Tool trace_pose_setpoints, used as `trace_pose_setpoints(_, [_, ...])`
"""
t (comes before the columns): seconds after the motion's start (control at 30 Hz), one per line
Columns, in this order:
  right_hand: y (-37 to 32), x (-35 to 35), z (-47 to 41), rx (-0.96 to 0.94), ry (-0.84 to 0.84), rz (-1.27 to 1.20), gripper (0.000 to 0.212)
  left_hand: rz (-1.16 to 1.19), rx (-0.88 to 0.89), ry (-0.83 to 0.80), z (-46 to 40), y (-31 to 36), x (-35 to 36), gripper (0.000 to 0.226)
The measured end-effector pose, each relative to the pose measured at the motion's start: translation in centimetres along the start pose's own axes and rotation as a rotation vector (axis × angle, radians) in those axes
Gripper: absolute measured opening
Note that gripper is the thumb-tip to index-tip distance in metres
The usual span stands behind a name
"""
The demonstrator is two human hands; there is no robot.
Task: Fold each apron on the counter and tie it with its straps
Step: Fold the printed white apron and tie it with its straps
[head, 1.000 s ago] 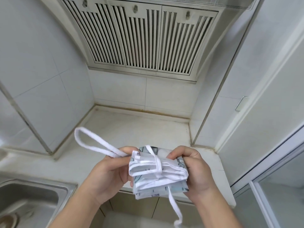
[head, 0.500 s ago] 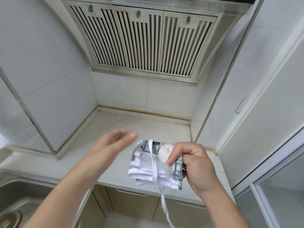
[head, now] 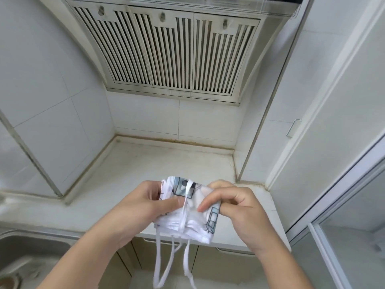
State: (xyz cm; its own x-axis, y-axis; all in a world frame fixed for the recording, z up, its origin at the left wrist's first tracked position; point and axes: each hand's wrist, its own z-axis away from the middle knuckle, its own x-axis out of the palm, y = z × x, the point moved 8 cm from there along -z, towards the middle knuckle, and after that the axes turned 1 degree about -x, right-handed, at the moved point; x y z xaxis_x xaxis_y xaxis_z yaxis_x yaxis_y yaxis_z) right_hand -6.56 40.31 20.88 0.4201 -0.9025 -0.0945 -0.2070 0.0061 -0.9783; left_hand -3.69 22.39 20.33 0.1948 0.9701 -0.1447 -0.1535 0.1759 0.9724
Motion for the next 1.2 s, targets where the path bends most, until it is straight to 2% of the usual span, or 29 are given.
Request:
trace_pose_setpoints(0.07, [-1.4,-0.8,0.4,-0.049,-0.002,0.046,0.048,-0.04,0.046,0.011,0.0,-0.1,-0.3,0.023])
trace_pose_setpoints(0.13, [-3.9,-0.6,0.6,-0.171,-0.02,0.261,0.057,-0.084,0.074,0.028,0.2,0.1,-0.1,0.025])
trace_pose_setpoints(0.23, [-6.2,2.4,0.5,-0.34,-0.146,0.775,0.037,-0.056,0.121,0.093,0.2,1.0,0.1,0.027])
trace_pose_setpoints(0.3, [-7.0,3.5,0.5,-0.478,-0.102,1.028,0.015,-0.025,0.144,0.164,0.2,1.2,-0.2,0.032])
trace_pose_setpoints(0.33, [-7.3,3.6,0.6,-0.504,-0.07,1.067,0.011,-0.003,0.145,0.225,0.2,1.2,-0.8,0.028])
trace_pose_setpoints(0.43, [-7.9,2.8,1.4,-0.386,-0.033,0.902,0.018,0.042,0.128,0.359,0.6,1.0,-2.4,0.007])
trace_pose_setpoints(0.53, [-7.1,3.0,3.3,-0.188,-0.106,0.586,0.022,0.117,0.138,0.402,1.0,1.2,-3.2,0.014])
trace_pose_setpoints(0.73, [-3.6,8.0,5.3,-0.075,-0.308,0.696,0.026,0.338,0.176,0.468,1.3,1.2,-3.0,0.02])
trace_pose_setpoints(0.83, [-0.5,8.4,5.2,0.093,-0.212,0.552,0.02,0.433,0.187,0.494,1.2,0.9,-2.9,0.033])
trace_pose_setpoints(1.0, [4.0,8.1,5.0,0.328,-0.006,0.201,0.019,0.424,0.1,0.463,1.1,0.6,-2.0,0.034])
trace_pose_setpoints(1.1, [5.5,7.1,4.4,0.392,0.131,0.032,0.018,0.34,0.02,0.358,1.1,0.5,-1.1,0.038])
trace_pose_setpoints(1.2, [6.4,6.1,4.3,0.385,0.227,0.051,0.026,0.331,-0.048,0.163,1.3,0.2,0.6,0.038])
